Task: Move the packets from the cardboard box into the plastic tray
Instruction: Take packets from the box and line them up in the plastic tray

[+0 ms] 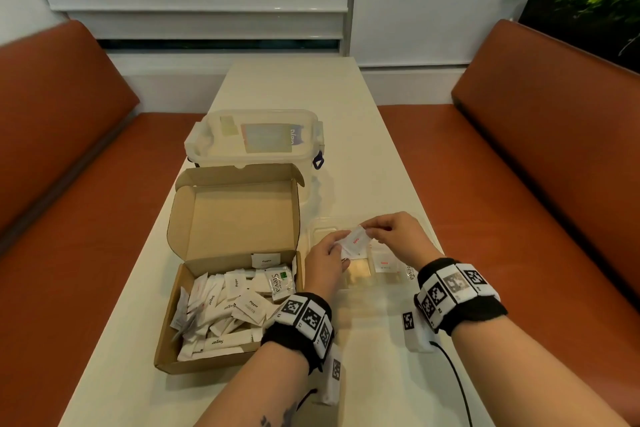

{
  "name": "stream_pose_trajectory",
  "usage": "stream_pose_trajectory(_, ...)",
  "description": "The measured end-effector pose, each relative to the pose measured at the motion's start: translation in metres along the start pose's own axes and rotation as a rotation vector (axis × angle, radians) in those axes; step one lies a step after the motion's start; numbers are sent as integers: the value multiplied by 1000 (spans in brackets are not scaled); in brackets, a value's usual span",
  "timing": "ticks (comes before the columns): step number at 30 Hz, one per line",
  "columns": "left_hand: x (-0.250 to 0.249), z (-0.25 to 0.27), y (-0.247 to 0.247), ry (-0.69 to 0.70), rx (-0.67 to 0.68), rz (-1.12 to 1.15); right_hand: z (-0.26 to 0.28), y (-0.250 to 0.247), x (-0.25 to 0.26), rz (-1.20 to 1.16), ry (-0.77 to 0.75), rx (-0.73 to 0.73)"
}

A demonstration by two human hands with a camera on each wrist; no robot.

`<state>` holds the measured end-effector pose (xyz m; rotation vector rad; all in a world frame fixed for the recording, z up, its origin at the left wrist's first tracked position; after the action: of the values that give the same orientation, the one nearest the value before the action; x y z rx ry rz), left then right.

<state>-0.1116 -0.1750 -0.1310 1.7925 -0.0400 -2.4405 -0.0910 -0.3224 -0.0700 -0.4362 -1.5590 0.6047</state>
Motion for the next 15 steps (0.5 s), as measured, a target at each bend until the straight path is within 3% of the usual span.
stream_pose_trajectory(5,-2,2,1,-2,-10,-82,-2,9,13,242,-69,170)
stream_pose_trajectory(8,-7,4,-1,88,-50,-265,-1,12,15,149,-82,124)
stream_pose_trajectory(11,-8,3,-3,106,-88,-276,3,10,5,-8,3,-15)
stream_pose_trajectory(15,-7,1,-5,88,-90,-193,10,22,-10,-59,88,39)
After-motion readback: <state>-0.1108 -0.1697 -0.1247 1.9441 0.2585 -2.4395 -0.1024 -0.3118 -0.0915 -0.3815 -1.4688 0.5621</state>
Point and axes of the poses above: each hand's wrist, its own z-axis away from the middle knuckle, its own y-axis out of the palm, x = y × z, the point moved 6 cm from there along -z, towards the middle knuckle, and after that the axes turned 6 degrees about -y, right-handed, at the moved point
